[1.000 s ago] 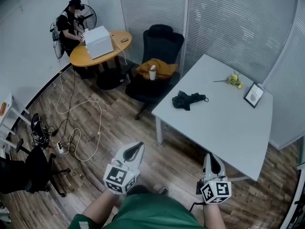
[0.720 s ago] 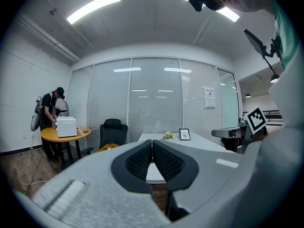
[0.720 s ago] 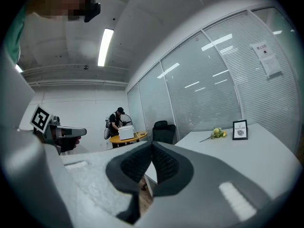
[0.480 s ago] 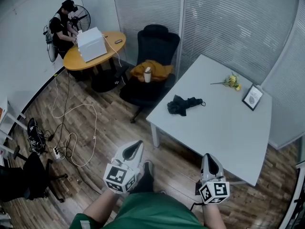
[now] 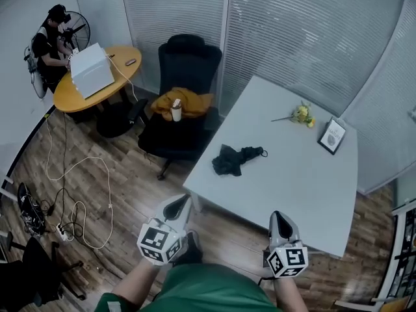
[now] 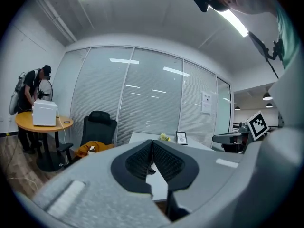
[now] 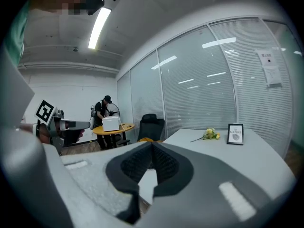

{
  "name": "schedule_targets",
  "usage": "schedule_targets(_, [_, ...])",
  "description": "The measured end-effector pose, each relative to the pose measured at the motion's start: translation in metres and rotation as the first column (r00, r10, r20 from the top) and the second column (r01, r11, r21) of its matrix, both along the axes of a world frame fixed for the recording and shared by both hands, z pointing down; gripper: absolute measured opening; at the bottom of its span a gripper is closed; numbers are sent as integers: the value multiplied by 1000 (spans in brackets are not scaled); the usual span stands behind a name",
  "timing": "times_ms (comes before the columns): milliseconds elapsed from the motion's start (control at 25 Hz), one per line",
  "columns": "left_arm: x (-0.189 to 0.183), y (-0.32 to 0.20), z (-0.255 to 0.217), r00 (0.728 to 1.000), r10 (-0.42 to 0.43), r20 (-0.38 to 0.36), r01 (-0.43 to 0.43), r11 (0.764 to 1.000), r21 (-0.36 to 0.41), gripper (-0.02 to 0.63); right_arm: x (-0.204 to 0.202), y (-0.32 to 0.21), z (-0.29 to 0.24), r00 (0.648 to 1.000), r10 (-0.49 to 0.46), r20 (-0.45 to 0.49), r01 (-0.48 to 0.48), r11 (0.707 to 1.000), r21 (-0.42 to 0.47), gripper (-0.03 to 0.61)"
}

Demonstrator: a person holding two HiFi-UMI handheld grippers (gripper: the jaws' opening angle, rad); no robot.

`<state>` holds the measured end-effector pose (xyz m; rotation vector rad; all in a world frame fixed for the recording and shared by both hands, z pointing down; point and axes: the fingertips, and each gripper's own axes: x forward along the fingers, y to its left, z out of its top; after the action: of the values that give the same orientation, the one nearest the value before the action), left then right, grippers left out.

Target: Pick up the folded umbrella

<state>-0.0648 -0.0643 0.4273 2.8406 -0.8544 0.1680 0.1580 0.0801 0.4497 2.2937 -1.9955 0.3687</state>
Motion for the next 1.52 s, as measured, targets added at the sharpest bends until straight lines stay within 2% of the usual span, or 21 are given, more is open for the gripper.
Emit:
schedule_targets(320, [17,-101,-2,998,53,-21,-53,999,-5,14,17,-88,-20,993,85,-76,-85,996,12,3])
schedule_targets(480, [30,-132,7,995,103,-4,-103,994,-18,14,16,-122,-15,992,102,-77,-102,995,-3,3])
schedule_targets(600, [48,-144,14,991,133,7,-133,991,-21,14,17,-145,-9,993,74,-88,-76,997,-12,3])
schedule_targets(760, [81,-156,20,992,127,14,-127,992,-1,14,38,-167,5,995,40,-90,-43,999,-32,3])
schedule_targets(920, [116,-165,30,989,122,78,-126,991,48,14,61,-185,13,998,4,-60,-6,999,-36,3])
schedule_targets(1080, [146,-169,45,983,129,129,-134,991,24,14,87,-202,14,996,-56,-67,53,998,-46,3])
schedule_targets(1360, [184,-170,102,953,190,234,-182,982,-56,17,126,-236,55,991,-119,-63,109,984,-143,3])
schedule_targets(1400, [186,-170,110,948,199,247,-187,980,-72,32,127,-241,64,989,-136,-63,124,979,-159,3])
schedule_targets(1440, [188,-169,116,944,207,259,-191,978,-86,92,127,-247,72,985,-158,-63,145,974,-176,3])
schedule_targets(1520, [191,-169,124,934,221,282,-198,974,-106,140,126,-257,86,973,-221,-70,202,956,-213,5])
